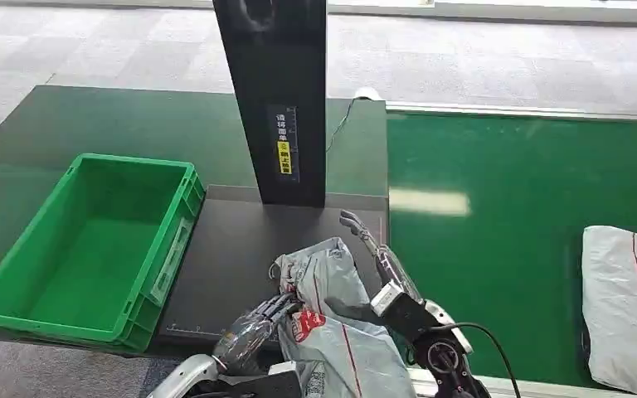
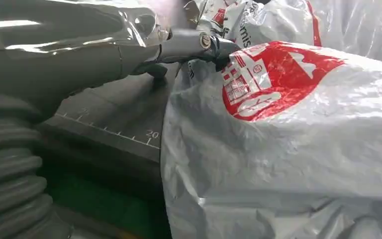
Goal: Moved the parcel from conveyor to table for the left to box.
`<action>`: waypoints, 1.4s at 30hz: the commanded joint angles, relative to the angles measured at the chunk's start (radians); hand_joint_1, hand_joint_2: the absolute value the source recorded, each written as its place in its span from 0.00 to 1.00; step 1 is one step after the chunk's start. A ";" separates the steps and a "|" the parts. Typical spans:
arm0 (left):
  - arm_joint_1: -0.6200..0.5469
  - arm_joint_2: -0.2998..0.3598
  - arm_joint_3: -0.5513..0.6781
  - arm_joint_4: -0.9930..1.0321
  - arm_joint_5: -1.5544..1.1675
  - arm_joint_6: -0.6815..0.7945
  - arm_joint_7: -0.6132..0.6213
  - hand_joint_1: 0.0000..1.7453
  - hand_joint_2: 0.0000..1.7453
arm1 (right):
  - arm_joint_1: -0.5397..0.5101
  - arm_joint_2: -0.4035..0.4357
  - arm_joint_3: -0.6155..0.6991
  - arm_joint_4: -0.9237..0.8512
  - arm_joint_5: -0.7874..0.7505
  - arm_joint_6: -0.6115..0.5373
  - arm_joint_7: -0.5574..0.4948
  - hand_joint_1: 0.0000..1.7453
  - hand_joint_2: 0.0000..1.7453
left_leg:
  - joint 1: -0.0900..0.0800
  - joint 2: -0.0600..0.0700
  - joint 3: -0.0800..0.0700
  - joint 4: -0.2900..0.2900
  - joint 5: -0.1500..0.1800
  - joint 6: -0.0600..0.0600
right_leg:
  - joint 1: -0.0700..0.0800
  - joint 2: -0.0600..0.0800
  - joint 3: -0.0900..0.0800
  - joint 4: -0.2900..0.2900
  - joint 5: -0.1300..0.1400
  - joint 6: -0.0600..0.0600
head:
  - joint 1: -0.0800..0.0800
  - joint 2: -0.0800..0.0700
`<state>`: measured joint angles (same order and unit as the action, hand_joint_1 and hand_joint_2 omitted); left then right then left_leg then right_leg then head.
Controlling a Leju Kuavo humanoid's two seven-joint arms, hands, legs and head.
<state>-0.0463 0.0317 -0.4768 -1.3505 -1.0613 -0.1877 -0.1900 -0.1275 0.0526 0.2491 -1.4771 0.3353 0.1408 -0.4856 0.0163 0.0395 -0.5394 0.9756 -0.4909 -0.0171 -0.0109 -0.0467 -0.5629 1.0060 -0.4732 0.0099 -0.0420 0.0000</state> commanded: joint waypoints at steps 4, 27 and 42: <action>-0.005 -0.022 -0.033 0.144 0.009 -0.006 0.000 0.84 1.00 | 0.006 0.001 -0.024 0.002 -0.002 -0.012 0.014 0.00 1.00 | -0.004 -0.007 0.006 -0.001 0.000 0.003 | -0.004 -0.002 0.008 -0.001 -0.001 0.003 | 0.000 0.000; 0.042 -0.039 0.096 -0.124 0.082 0.346 -0.148 1.00 1.00 | 0.010 -0.003 -0.035 -0.021 -0.003 0.000 0.013 0.00 1.00 | -0.004 -0.004 0.000 0.000 0.000 0.005 | -0.004 0.001 0.000 -0.001 -0.001 0.003 | 0.000 0.000; 0.093 -0.062 0.177 -0.228 0.146 0.477 -0.174 1.00 1.00 | -0.001 -0.006 -0.023 -0.003 -0.002 0.005 0.013 0.00 1.00 | -0.004 -0.004 -0.001 0.000 0.000 0.005 | -0.004 0.001 -0.001 -0.001 0.000 0.003 | 0.000 0.000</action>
<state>0.0347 -0.0229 -0.3319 -1.5690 -0.9198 0.2880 -0.3613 -0.0983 0.0526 0.2232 -1.5312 0.3349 0.1415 -0.4776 0.0123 0.0362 -0.5400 0.9758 -0.4911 -0.0128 -0.0148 -0.0501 -0.5629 1.0057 -0.4751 0.0134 -0.0420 0.0000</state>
